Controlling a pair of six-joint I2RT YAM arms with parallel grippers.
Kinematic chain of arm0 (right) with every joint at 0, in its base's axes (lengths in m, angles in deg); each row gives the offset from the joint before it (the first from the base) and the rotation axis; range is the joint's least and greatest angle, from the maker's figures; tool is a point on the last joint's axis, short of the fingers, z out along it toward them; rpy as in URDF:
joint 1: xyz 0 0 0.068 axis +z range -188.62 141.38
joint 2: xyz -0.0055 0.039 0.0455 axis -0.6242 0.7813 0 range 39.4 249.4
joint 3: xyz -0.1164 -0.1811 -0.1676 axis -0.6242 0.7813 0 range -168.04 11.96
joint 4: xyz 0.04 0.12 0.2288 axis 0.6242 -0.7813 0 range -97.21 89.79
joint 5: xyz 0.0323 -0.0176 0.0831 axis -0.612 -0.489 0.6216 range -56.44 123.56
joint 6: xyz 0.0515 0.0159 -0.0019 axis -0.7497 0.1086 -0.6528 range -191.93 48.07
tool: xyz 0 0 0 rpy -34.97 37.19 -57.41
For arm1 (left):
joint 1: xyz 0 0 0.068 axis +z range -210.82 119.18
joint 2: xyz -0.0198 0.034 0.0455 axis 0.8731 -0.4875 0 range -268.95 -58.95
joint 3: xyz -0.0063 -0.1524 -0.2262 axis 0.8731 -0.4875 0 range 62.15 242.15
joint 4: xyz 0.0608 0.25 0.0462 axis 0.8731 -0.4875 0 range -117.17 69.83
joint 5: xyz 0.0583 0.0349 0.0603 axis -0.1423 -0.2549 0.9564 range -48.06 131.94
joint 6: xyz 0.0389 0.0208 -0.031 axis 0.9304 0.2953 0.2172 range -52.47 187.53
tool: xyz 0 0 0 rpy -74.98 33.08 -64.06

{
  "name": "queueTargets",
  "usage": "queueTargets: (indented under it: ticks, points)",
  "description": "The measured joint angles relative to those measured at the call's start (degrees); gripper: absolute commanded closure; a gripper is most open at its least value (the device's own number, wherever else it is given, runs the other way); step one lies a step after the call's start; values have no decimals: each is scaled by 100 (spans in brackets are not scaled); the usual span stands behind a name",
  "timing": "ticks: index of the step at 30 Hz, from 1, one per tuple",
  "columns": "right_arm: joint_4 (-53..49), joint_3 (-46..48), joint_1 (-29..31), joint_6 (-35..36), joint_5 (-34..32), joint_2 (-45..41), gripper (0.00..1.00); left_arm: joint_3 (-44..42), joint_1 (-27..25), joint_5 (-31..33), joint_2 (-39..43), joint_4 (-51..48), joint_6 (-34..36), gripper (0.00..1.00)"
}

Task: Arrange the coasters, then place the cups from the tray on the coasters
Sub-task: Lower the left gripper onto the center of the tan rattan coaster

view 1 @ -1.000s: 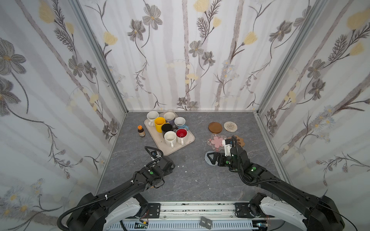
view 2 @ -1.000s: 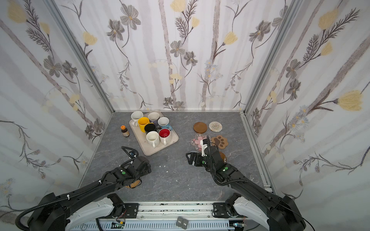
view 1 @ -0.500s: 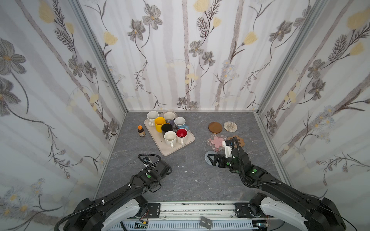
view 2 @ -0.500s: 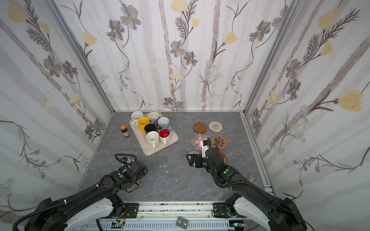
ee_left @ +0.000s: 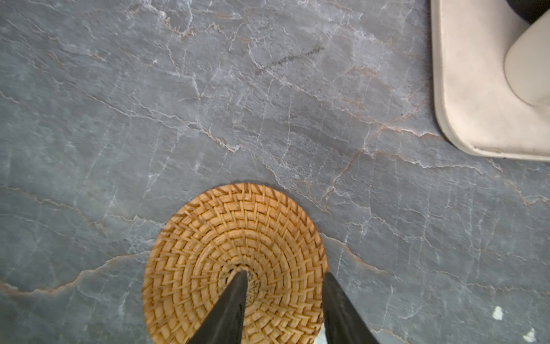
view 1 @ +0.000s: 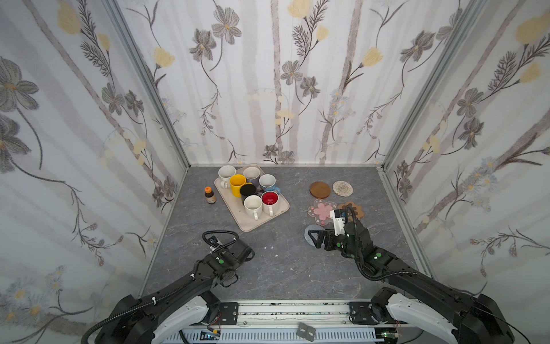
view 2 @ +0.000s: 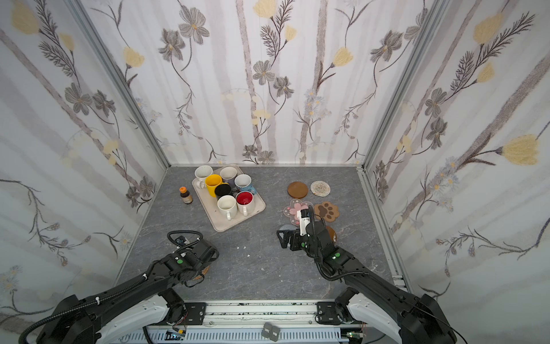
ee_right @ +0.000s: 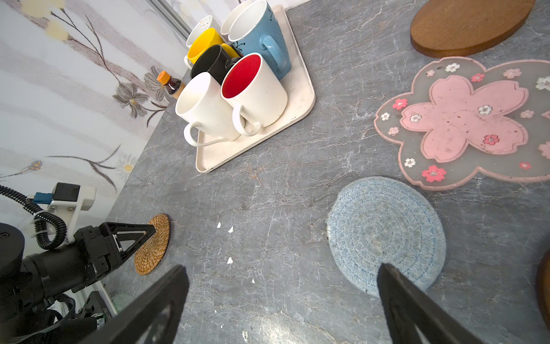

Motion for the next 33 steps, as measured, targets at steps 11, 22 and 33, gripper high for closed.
queueTargets:
  ticks: [11,22,33]
  points:
    - [35,17,-109,7,44,170,0,-72,4,-153,-306,138,48,63]
    - [26,11,-297,50,146,28,0,-39,-116,-192,-645,431,306,66]
    - [-57,20,-461,46,146,-210,0,201,-623,-509,-907,745,278,68]
